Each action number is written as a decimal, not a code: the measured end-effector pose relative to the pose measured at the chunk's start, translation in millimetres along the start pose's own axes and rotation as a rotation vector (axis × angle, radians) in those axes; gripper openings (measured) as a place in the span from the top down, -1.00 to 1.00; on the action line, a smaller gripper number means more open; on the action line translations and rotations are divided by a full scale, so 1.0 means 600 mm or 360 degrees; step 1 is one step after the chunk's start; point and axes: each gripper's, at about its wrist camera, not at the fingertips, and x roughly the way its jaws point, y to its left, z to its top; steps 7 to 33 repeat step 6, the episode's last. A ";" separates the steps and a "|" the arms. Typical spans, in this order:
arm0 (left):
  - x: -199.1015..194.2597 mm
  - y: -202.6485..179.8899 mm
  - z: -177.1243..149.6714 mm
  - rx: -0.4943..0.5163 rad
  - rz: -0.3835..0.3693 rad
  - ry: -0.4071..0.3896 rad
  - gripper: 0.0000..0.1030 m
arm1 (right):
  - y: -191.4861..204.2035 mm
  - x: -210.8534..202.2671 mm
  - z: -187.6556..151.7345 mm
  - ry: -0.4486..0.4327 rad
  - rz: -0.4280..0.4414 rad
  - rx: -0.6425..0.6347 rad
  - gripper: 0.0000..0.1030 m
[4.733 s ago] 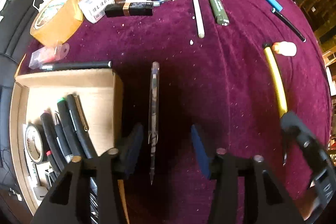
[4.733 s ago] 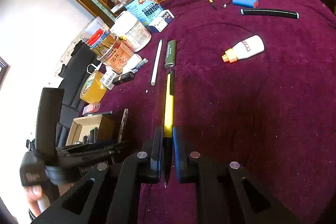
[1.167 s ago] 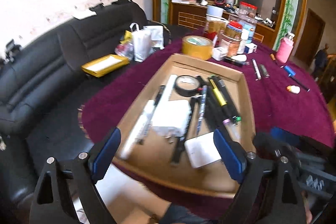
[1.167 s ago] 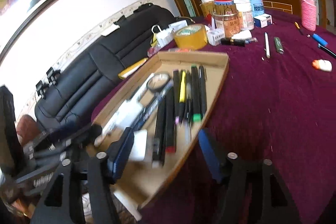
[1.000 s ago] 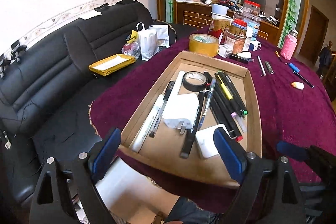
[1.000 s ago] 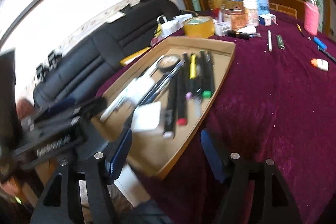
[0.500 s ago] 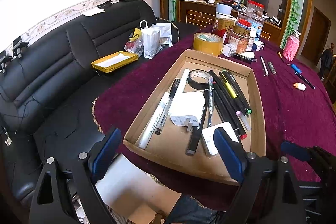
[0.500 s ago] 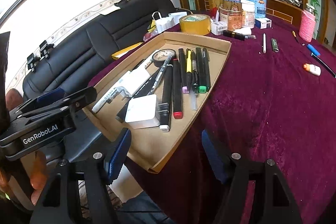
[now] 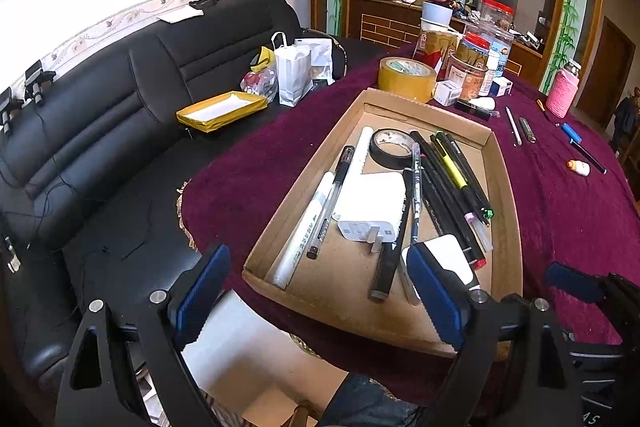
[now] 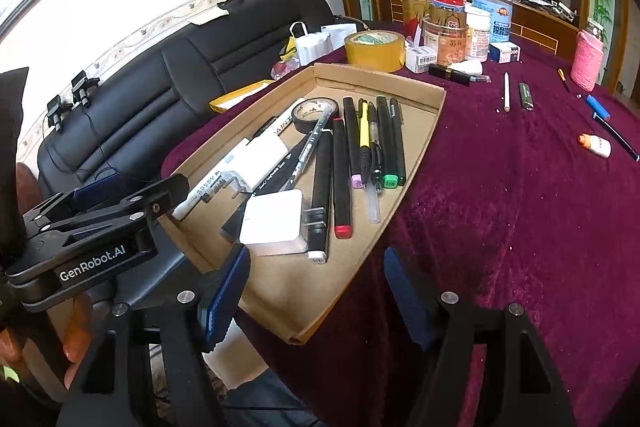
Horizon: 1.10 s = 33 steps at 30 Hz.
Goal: Organize rigid objects
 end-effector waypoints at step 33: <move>0.026 0.004 0.011 0.0004 -0.0087 0.0039 -0.73 | 0.007 0.011 0.014 0.0006 -0.0051 -0.0017 -0.43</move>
